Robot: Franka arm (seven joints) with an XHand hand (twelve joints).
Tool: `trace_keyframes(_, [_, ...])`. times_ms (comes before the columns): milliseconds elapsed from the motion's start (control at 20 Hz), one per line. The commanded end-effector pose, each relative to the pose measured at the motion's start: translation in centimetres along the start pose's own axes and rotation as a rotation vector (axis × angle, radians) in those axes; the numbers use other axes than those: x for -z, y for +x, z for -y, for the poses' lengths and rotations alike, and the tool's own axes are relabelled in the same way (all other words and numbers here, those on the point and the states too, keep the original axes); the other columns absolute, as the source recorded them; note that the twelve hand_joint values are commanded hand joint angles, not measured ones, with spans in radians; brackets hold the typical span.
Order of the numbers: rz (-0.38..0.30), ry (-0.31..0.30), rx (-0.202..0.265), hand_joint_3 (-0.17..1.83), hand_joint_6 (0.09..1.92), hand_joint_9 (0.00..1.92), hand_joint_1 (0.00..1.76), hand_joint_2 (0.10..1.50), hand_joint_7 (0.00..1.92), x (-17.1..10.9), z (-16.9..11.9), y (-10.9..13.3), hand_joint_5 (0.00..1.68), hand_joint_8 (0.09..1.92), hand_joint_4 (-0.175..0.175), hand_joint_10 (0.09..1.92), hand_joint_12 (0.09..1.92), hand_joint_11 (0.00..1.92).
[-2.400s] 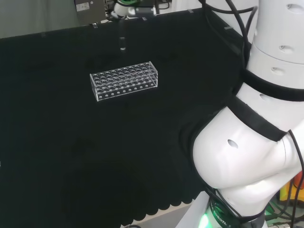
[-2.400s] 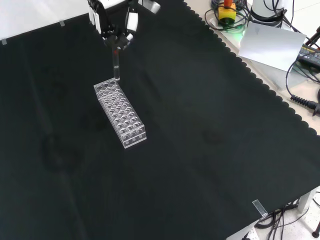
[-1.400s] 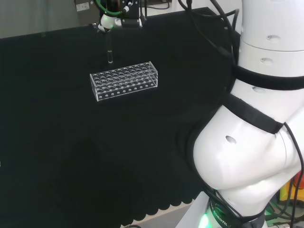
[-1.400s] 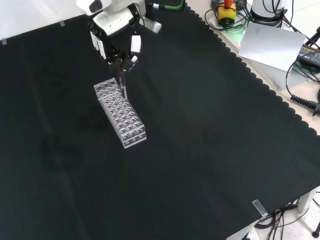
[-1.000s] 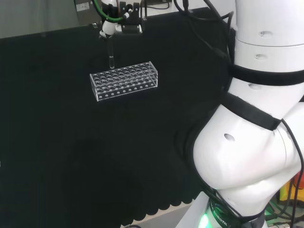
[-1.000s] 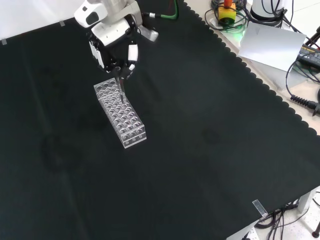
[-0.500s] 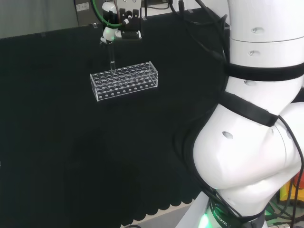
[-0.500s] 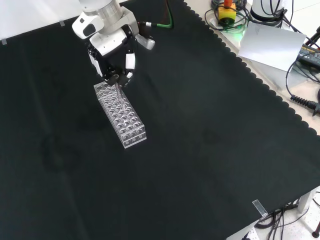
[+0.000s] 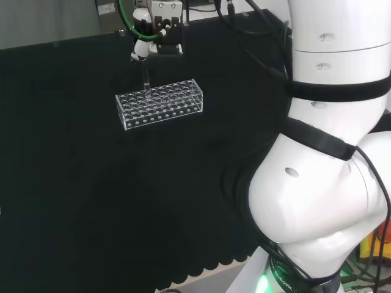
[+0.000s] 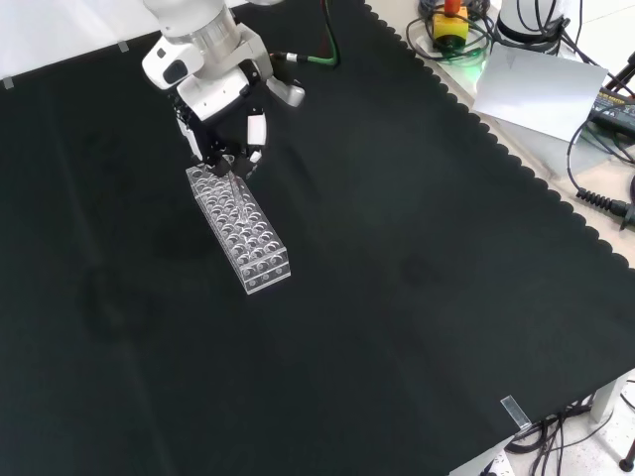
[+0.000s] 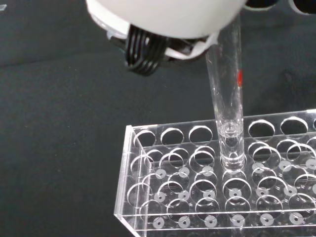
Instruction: Put the test tube back in the rack.
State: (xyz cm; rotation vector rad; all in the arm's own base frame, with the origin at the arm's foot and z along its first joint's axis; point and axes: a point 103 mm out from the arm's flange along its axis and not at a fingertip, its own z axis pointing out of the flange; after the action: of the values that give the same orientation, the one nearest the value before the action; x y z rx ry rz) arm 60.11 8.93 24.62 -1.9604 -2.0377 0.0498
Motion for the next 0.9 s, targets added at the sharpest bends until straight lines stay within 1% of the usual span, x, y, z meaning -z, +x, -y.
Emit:
trace_keyframes(50, [-0.009,-0.002,-0.01,0.66,0.41,1.74,1.23,0.62,1.81,-0.3,-0.3,-0.5,1.41,0.41,-0.175,0.34,0.88,1.33])
trace_keyframes(250, [-0.016,0.005,-0.013,0.66,0.41,1.74,1.23,0.62,1.81,-0.5,-0.6,-0.6,1.41,0.41,-0.175,0.34,0.88,1.33])
trace_keyframes(550, [-0.009,0.016,-0.013,0.66,0.41,1.74,1.23,0.62,1.81,-1.0,-1.0,-0.7,1.41,0.41,-0.175,0.34,0.88,1.33])
trace_keyframes(650, [-0.009,0.022,-0.021,0.66,0.41,1.74,1.23,0.62,1.81,-1.2,-1.2,-0.7,1.41,0.41,-0.175,0.34,0.88,1.33])
trace_keyframes(900, [-0.017,0.029,-0.022,0.66,0.41,1.74,1.23,0.62,1.81,-2.7,-1.8,-0.7,1.41,0.41,-0.175,0.34,0.88,1.33])
